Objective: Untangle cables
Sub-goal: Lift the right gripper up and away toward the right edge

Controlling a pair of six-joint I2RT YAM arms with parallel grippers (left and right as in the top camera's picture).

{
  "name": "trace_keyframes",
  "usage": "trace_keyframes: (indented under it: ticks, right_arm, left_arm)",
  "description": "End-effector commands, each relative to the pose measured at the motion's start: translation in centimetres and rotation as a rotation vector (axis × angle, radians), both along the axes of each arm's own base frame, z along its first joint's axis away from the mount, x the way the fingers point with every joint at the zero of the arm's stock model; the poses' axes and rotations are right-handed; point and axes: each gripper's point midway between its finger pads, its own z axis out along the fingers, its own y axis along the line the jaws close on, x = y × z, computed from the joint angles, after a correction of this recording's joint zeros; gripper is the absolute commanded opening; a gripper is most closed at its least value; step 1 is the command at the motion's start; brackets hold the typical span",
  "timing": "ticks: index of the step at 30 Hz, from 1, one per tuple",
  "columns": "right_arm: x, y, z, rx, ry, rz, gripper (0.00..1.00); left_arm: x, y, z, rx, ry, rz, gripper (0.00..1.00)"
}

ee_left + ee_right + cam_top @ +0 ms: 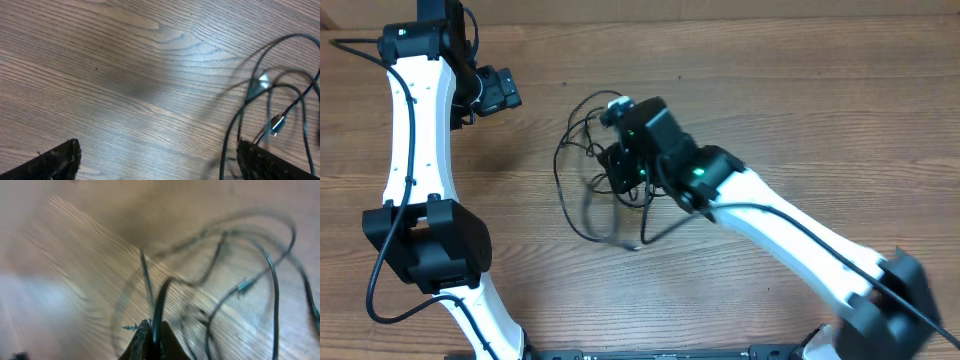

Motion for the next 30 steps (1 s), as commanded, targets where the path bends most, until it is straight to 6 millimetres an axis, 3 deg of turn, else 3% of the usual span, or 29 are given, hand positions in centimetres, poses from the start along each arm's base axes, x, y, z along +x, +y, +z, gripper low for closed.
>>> trace_keyframes:
  ticks: [1,8,13,18,19,22,25,30]
  right_arm:
    - [-0.6,-0.9,6.5,0.088,-0.128,-0.006,0.04]
    - [-0.4,-4.5,12.3,0.095,-0.309,-0.127,0.04]
    - [0.5,-8.4,17.1,0.071,-0.487,-0.287,0.04]
    - [0.7,-12.6,24.5,0.133,-0.709,-0.474,0.04]
    - [0.2,-14.0,27.8,0.174,-0.810,-0.523,0.04]
    - [-1.3,-17.3,33.3,0.245,-0.983,-0.640,0.04]
    - [-2.1,-18.9,35.6,0.232,-1.082,-0.690,0.04]
    - [-2.3,-20.5,36.6,0.103,-1.178,-0.750,0.04]
  left_arm:
    - [0.1,0.0,1.6,-0.004,-0.045,0.009,1.00]
    - [0.1,0.0,1.6,-0.004,-0.045,0.010,1.00]
    - [0.1,0.0,1.6,-0.004,-0.045,0.010,1.00]
    - [0.1,0.0,1.6,-0.004,-0.045,0.009,1.00]
    - [0.1,0.0,1.6,-0.004,-0.045,0.009,1.00]
    - [0.1,0.0,1.6,-0.004,-0.045,0.010,1.00]
    - [0.1,0.0,1.6,-0.004,-0.045,0.010,1.00]
    - [0.1,0.0,1.6,-0.004,-0.045,0.010,1.00]
